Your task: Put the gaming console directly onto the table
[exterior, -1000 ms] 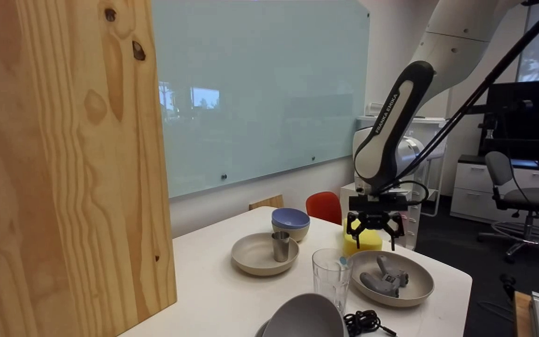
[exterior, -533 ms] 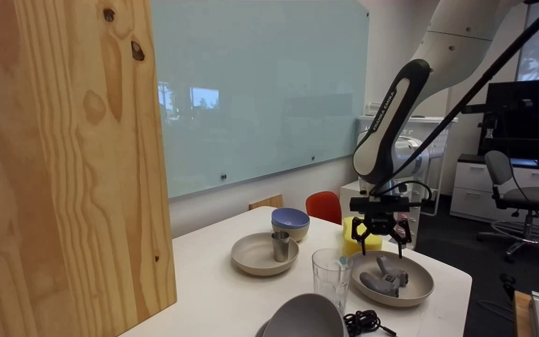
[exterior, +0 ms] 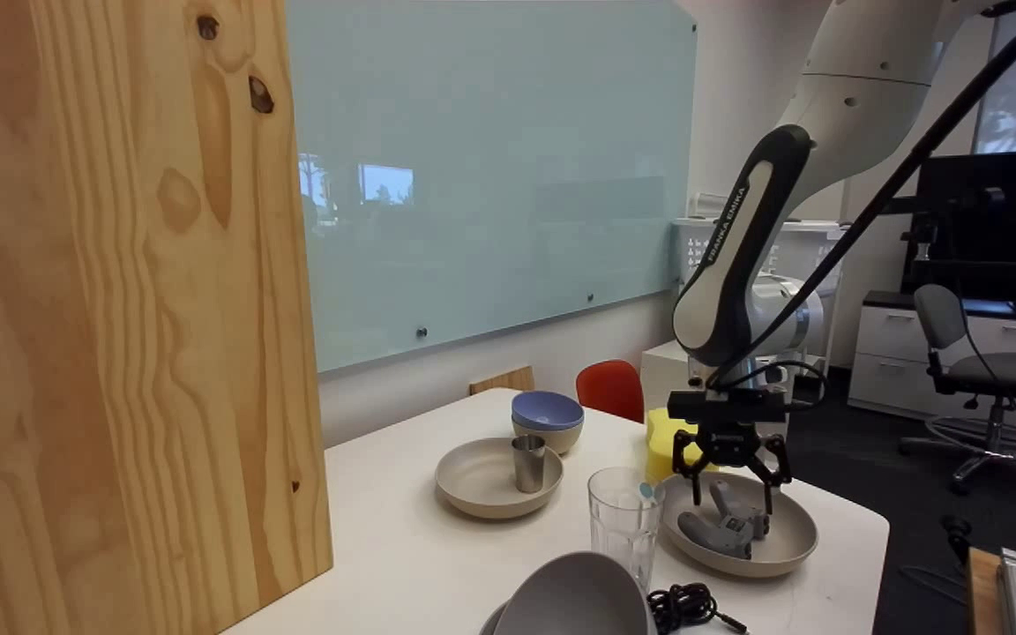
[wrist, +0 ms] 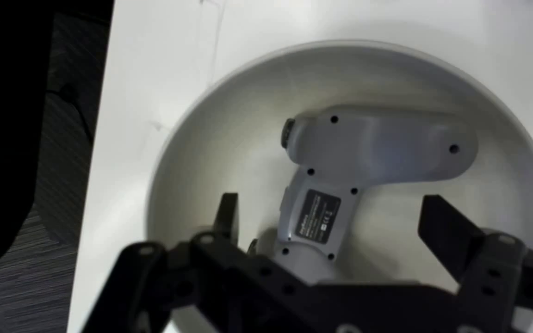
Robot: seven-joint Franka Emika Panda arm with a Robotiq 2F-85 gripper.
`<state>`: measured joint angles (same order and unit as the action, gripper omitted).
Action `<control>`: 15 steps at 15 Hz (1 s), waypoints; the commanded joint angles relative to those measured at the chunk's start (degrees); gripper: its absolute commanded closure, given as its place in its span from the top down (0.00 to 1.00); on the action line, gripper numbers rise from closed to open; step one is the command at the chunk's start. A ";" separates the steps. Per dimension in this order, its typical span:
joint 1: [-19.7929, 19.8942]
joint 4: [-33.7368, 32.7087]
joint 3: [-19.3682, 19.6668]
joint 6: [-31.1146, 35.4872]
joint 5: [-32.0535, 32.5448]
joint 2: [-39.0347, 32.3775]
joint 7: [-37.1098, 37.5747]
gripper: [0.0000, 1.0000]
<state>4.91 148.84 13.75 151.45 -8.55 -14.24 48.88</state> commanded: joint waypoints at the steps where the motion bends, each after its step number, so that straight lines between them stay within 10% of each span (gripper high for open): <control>1: 2.81 2.16 -1.44 3.07 -4.36 -0.80 -6.39 1.00; 15: 5.34 2.63 -2.30 9.15 -9.50 -4.93 -19.00 1.00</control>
<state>8.73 151.39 12.35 158.19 -15.44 -16.73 34.47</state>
